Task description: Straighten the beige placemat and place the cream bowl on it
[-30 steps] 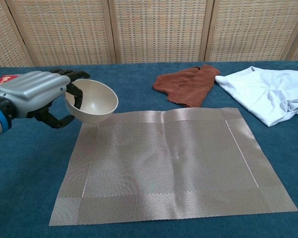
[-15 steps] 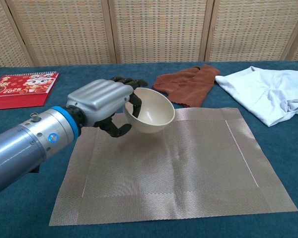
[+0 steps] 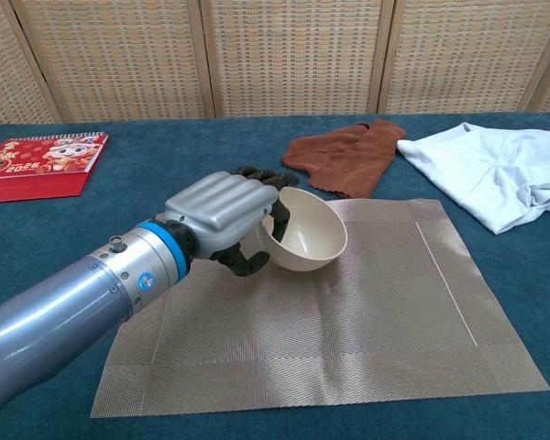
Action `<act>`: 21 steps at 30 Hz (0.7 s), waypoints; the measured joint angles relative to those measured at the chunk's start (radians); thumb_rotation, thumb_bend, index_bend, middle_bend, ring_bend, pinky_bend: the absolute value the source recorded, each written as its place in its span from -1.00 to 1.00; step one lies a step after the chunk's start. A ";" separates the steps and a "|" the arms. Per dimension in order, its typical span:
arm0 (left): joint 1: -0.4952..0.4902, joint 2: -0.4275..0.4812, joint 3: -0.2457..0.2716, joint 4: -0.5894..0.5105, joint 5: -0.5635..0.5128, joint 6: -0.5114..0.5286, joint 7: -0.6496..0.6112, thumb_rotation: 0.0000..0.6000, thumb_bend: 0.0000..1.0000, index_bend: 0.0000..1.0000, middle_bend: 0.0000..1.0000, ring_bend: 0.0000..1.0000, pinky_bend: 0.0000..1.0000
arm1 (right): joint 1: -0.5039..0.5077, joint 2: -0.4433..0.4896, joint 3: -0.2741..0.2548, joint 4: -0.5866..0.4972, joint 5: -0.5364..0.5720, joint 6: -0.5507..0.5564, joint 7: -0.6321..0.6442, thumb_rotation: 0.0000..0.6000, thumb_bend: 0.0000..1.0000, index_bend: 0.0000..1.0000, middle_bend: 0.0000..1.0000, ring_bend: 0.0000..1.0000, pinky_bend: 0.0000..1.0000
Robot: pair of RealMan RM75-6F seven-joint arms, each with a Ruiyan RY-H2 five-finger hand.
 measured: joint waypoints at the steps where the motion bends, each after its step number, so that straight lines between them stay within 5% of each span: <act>1: 0.000 -0.003 0.001 0.003 0.002 -0.001 -0.004 1.00 -0.18 0.14 -1.00 -1.00 -1.00 | 0.000 0.000 0.000 0.000 0.000 0.000 0.000 1.00 -0.41 -0.71 -1.00 -1.00 -1.00; 4: 0.003 -0.001 0.005 0.001 0.008 0.000 -0.012 1.00 -0.43 -0.23 -1.00 -1.00 -1.00 | 0.000 -0.001 -0.002 -0.001 -0.004 0.000 -0.004 1.00 -0.41 -0.71 -1.00 -1.00 -1.00; 9: 0.016 0.031 0.010 -0.048 0.010 0.006 -0.019 1.00 -0.58 -0.71 -1.00 -1.00 -1.00 | 0.001 -0.005 -0.008 -0.004 -0.014 0.002 -0.019 1.00 -0.41 -0.71 -1.00 -1.00 -1.00; 21: 0.123 0.225 0.056 -0.235 0.082 0.153 -0.055 1.00 -0.60 -0.76 -1.00 -1.00 -1.00 | -0.002 -0.005 -0.023 -0.018 -0.041 0.013 -0.055 1.00 -0.42 -0.71 -1.00 -1.00 -1.00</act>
